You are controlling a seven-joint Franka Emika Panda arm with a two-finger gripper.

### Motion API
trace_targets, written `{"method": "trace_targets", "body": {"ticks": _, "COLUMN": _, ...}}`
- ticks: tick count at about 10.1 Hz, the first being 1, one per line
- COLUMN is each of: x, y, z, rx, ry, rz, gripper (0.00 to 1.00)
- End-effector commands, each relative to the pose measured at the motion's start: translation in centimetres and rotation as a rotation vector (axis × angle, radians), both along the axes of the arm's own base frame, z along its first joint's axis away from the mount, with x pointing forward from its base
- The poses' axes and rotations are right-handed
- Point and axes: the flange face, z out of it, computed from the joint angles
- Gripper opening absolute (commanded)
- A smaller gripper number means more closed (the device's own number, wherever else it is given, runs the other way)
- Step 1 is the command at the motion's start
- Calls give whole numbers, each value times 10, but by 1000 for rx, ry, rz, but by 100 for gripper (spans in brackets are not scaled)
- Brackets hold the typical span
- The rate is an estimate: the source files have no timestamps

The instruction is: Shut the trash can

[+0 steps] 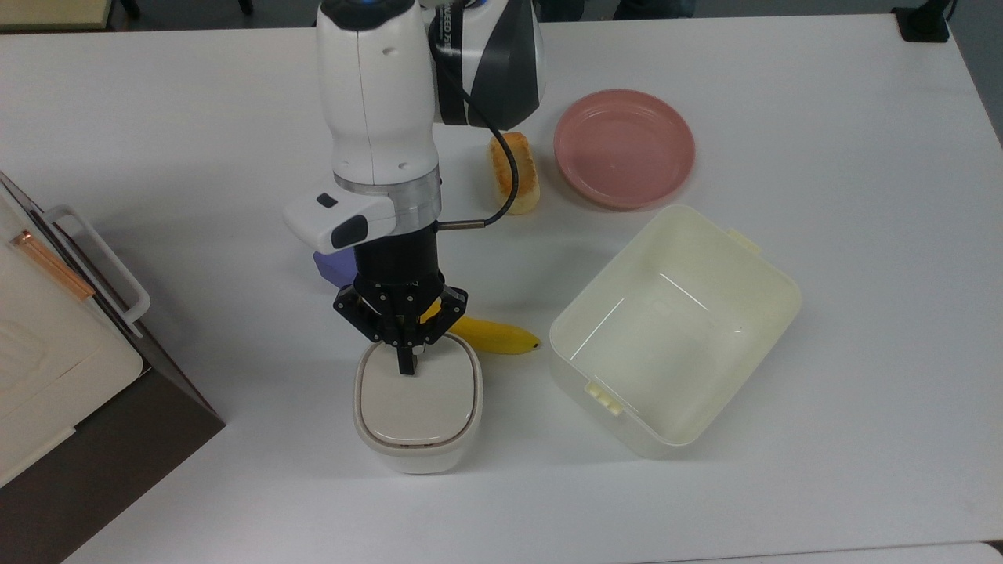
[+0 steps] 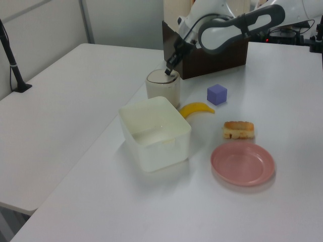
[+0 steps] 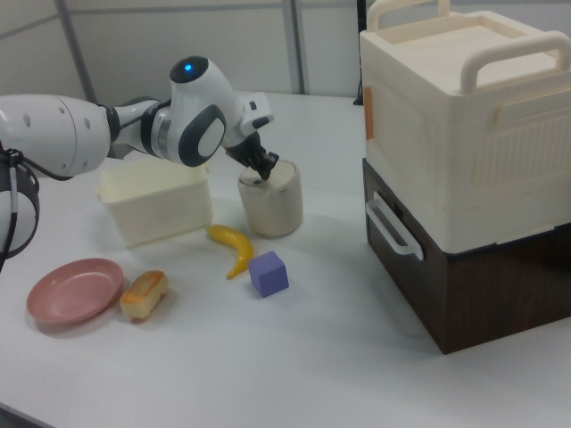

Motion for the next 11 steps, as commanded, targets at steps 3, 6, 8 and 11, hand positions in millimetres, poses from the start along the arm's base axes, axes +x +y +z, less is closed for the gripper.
{"method": "trace_targets", "body": {"ticks": 3, "x": -12, "y": 2, "z": -8, "rx": -12, "ry": 39, "rz": 13, "gripper": 0}}
{"method": "trace_targets", "body": {"ticks": 6, "x": -40, "y": -12, "z": 56, "rx": 24, "ry": 51, "rz": -7, "gripper": 0}}
{"method": "trace_targets", "body": {"ticks": 8, "x": -69, "y": -25, "z": 83, "rx": 49, "ry": 170, "rz": -4, "gripper": 18}}
{"method": "trace_targets", "body": {"ticks": 11, "x": -111, "y": -35, "z": 113, "rx": 77, "ry": 364, "rz": 7, "gripper": 99}}
